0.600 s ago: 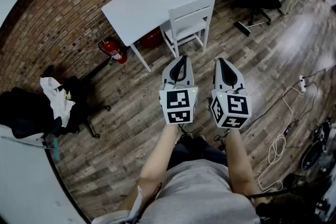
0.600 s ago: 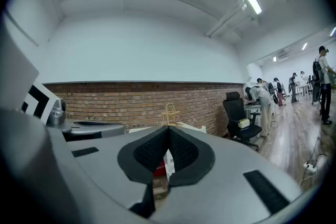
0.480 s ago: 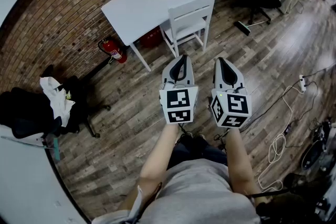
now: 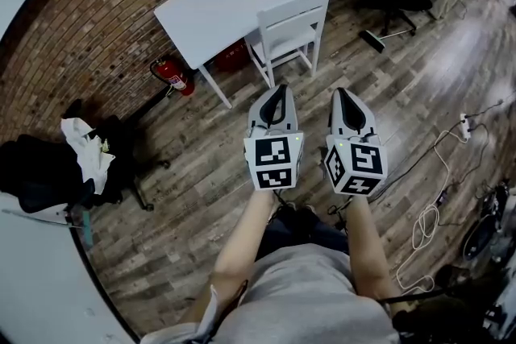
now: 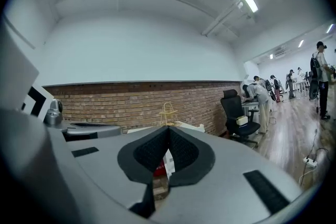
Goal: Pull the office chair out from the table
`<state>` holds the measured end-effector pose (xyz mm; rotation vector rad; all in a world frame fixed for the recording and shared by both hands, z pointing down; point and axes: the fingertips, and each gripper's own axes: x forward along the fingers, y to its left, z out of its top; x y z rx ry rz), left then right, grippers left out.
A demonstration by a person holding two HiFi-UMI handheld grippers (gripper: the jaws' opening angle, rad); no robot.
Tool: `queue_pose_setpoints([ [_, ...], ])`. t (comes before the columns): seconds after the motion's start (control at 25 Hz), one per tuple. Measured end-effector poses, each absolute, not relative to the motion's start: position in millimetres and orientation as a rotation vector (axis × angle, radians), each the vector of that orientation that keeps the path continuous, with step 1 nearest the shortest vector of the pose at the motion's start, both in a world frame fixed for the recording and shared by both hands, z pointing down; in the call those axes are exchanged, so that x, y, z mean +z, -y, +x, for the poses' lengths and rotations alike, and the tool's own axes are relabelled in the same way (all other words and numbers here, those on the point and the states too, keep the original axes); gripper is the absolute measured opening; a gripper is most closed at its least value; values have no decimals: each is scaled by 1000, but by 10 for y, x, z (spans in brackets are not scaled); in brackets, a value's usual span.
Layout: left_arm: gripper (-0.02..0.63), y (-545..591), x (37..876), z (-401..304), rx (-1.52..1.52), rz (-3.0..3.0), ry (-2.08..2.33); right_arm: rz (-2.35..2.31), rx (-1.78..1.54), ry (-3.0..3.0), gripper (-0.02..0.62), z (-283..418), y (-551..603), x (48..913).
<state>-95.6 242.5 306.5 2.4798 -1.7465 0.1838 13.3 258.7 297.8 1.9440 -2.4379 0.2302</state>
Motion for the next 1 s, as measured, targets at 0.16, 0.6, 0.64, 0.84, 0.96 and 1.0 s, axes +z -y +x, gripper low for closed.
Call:
queue_pose_setpoints([
  [0.16,11,-2352,3085,-952,201,2470,1764,1945,226,2446,14,182,-2509,2979],
  [0.6,12,-2146,3243,-838,197,2400,1803,1827,235,2477,14,311,-2250,3135],
  [0.64,12,-2135,3264,-836,198,2390,1805,1813,236,2481,14,316,-2237,3156],
  [0.84,12,-2052,3356,-852,209,2355,1816,1785,249,2483,14,335,-2134,3230],
  [0.96,12,-1929,3389,-845,212,2351,1817,1784,254,2482,14,347,-2035,3259],
  [1.0,11,-1878,3396,-836,213,2353,1816,1785,258,2480,14,355,-1992,3274],
])
